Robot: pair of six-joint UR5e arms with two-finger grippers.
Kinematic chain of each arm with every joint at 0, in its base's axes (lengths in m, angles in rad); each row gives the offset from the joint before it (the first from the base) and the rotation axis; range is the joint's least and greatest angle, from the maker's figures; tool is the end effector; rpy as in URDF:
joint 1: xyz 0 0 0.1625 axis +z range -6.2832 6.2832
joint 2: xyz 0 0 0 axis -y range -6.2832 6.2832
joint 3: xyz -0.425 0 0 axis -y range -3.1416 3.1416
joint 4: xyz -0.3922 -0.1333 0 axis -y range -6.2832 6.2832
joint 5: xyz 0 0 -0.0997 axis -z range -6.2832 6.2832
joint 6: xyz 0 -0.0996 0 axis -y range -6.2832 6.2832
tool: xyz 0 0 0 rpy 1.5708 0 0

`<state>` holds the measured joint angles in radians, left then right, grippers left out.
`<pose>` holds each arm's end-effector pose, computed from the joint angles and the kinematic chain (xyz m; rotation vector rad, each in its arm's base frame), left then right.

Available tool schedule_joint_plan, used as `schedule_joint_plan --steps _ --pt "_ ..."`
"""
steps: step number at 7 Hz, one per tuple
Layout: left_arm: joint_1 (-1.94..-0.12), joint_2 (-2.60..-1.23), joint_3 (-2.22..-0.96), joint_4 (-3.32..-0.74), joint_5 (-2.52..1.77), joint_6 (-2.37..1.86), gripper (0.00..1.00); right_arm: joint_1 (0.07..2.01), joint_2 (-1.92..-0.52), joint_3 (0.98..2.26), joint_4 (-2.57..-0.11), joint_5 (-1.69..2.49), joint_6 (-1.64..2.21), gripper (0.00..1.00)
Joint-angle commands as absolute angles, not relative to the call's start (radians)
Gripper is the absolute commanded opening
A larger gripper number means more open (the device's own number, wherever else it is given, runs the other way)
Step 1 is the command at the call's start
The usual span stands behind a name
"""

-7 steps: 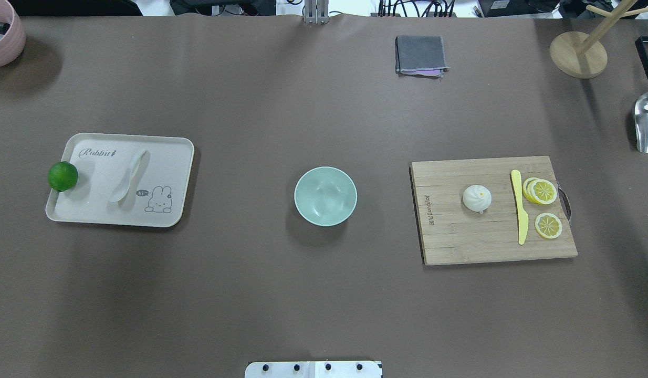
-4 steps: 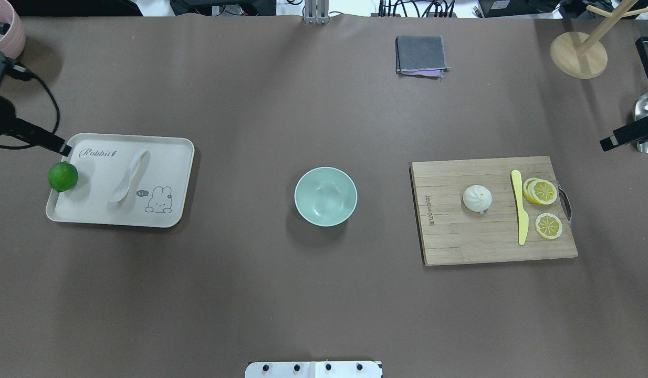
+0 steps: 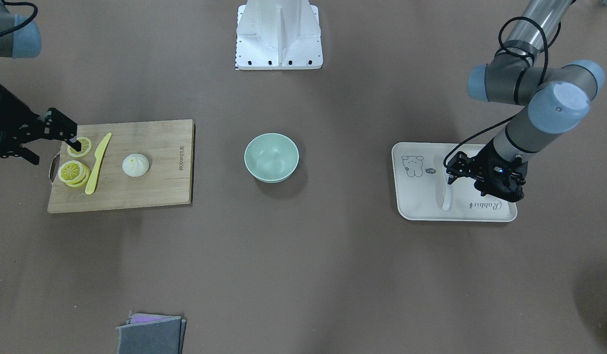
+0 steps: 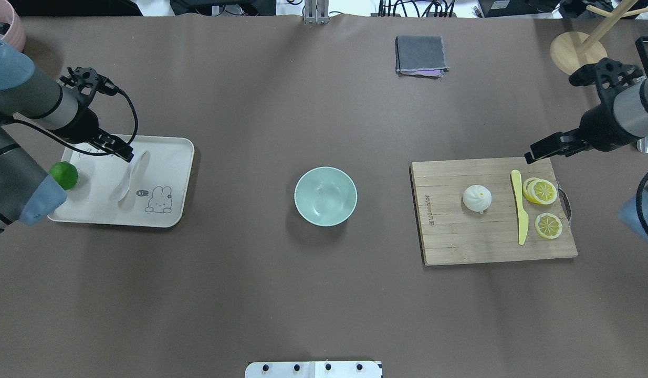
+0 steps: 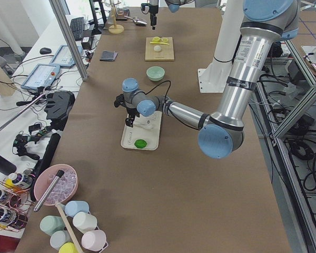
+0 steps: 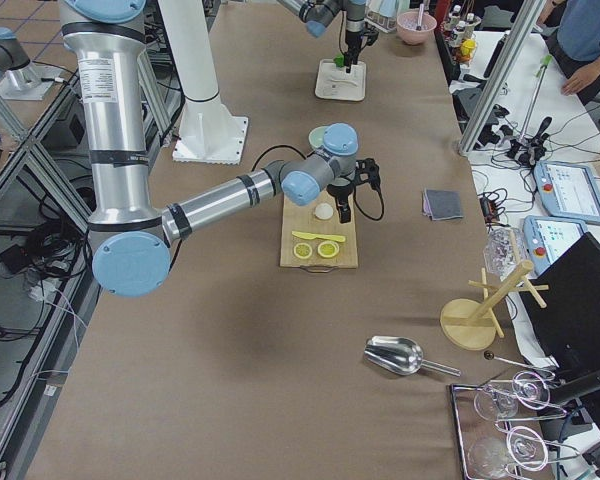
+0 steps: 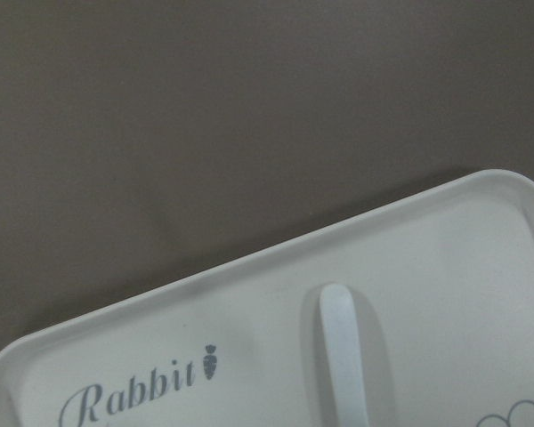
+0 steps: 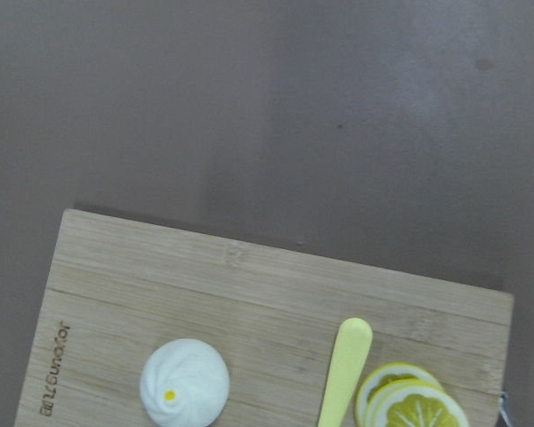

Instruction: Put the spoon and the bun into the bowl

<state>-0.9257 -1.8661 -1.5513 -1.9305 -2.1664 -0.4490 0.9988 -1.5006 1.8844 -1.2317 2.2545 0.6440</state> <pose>0.3171 -0.5501 0.4695 0.2283 0.8156 0.3735 -0.2219 -0.4748 0.4315 0.1963 -0.9314 -0.1805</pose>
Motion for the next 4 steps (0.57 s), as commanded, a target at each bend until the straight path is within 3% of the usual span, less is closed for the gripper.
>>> schedule_joint_plan --steps 1,3,4 --pt "-0.885 -1.871 -1.520 -1.934 -2.161 -0.448 0.76 0.904 -1.458 1.867 -1.223 2.195 0.666 0.99" --pt "-0.871 -1.871 -1.516 -1.934 -2.163 -0.449 0.74 0.885 -1.453 1.859 -1.223 2.192 0.666 0.98" --pt "-0.870 -1.878 -1.509 -1.934 -2.163 -0.449 0.68 0.882 -1.450 1.859 -1.224 2.194 0.667 0.98"
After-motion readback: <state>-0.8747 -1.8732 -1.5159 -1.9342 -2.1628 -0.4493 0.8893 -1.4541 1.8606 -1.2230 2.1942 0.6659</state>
